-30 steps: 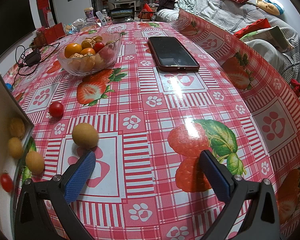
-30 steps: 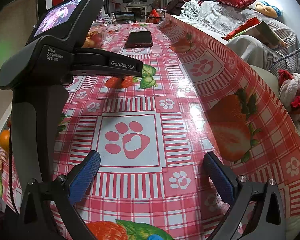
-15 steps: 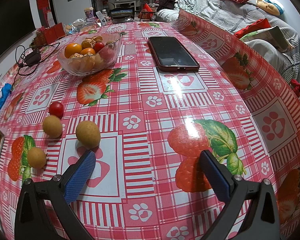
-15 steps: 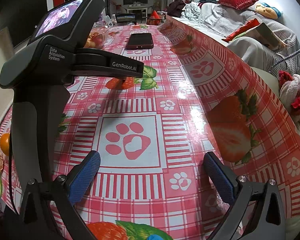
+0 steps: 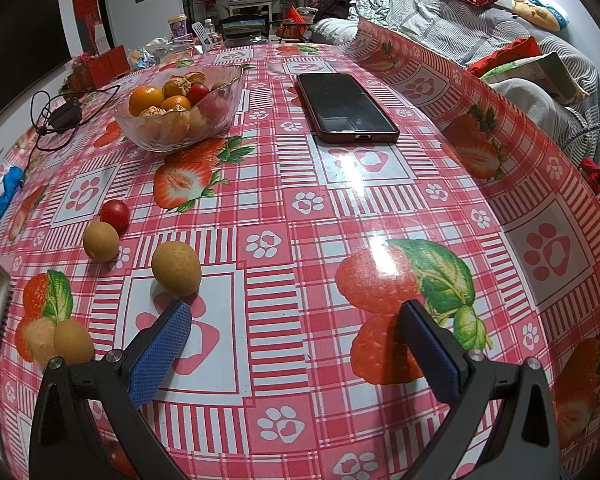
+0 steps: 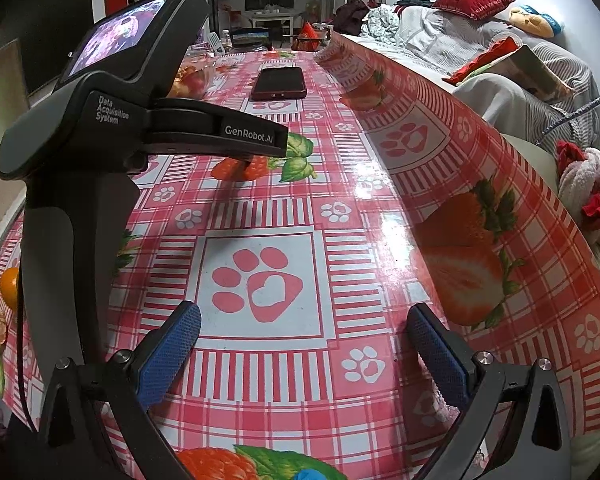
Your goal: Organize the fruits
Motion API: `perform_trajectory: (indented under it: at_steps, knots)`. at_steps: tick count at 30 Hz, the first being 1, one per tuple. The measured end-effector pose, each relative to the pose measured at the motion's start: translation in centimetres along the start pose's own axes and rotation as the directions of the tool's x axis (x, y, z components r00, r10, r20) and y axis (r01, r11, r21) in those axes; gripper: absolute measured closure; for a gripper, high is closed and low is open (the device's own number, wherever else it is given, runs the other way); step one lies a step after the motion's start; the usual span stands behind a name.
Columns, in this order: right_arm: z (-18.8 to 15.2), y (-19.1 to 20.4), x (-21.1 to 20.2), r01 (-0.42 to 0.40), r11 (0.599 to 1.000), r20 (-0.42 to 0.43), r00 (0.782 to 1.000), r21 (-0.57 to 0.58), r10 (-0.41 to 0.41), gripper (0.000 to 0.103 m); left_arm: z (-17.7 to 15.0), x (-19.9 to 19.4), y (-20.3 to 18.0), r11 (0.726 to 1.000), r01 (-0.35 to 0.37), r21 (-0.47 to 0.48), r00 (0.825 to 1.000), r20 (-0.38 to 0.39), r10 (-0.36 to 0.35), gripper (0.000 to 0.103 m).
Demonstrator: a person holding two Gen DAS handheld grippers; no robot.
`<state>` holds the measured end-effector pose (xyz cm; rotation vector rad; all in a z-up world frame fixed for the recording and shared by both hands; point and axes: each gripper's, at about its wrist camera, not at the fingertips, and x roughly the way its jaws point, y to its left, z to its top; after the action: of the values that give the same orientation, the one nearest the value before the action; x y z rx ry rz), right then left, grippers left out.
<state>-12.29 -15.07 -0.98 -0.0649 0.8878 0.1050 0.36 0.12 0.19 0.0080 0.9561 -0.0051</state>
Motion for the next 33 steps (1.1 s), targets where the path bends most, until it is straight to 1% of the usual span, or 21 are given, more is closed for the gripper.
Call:
perform_trajectory:
  at_steps: [33]
  knots:
    - [-0.12,0.05,-0.07,0.001,1.0,0.008,1.0,0.003,-0.001,0.0,-0.01,-0.01,-0.01,1.0,0.0,0.0,1.0,0.002,0.0,0.0]
